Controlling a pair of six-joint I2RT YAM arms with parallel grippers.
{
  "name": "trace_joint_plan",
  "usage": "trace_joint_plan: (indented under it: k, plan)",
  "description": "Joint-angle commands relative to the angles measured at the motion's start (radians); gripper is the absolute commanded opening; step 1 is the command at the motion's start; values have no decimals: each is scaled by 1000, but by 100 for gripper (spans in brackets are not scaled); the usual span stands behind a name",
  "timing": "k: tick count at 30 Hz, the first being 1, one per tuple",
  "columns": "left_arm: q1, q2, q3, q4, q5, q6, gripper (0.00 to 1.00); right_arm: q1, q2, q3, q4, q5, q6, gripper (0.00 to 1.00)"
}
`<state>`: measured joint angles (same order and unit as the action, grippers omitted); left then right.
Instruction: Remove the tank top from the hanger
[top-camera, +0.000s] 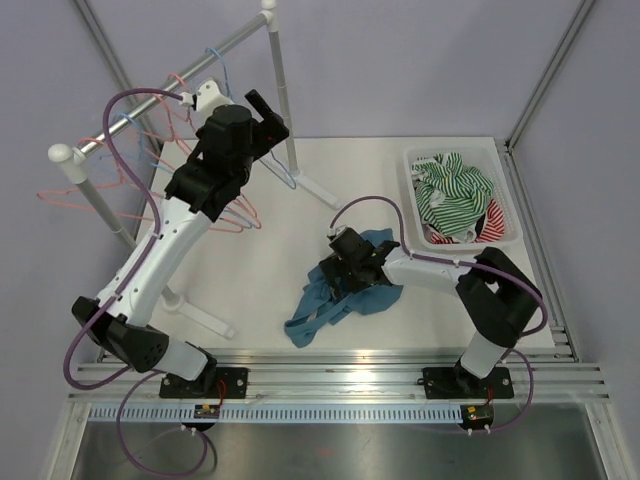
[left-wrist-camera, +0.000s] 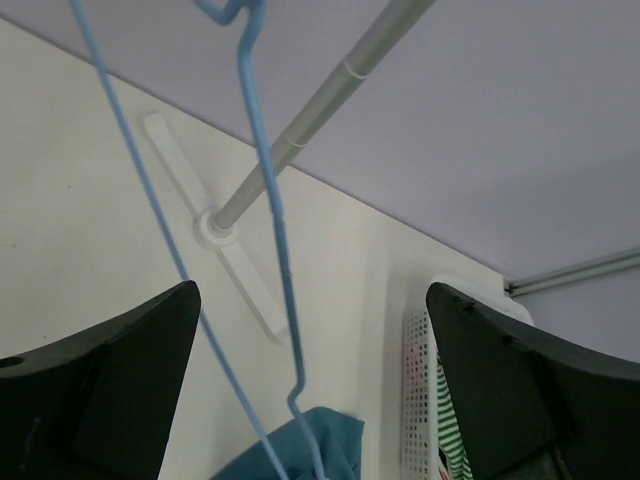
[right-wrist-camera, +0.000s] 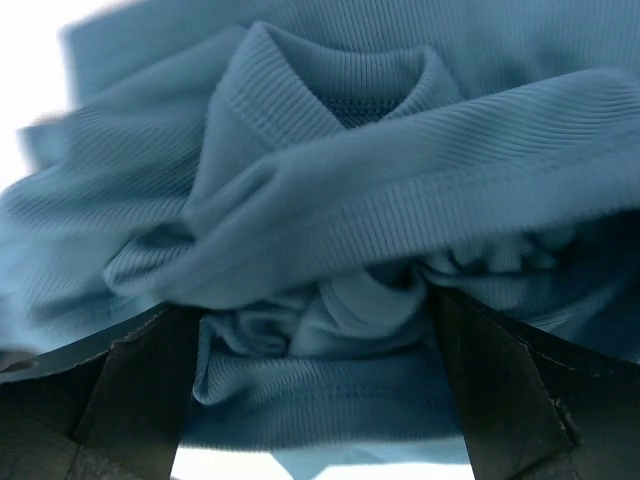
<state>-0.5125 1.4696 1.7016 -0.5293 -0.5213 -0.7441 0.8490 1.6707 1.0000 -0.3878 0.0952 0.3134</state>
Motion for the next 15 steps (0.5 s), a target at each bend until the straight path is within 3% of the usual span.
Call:
trace_joint_plan:
  k: [1,3,4,6,8,9,15]
  plan:
    - [-3,-110,38,48,119,34,99,19,79,26,-3,126,45,99]
    - [-11,-156,36,63,177,63,99,19,119,31,-13,133,56,89]
    - [-14,-170,33,68,191,78,99,19,132,31,-10,138,59,75]
    - [-20,-225,11,96,251,100,99,19,126,26,-8,155,65,31]
    - [-20,-264,-6,112,327,120,99,19,91,22,-3,156,62,17]
    - [-21,-299,-17,115,355,129,99,19,71,20,-2,159,59,1]
    - [-26,-452,-101,86,584,221,99,-23,-110,118,-124,259,29,0]
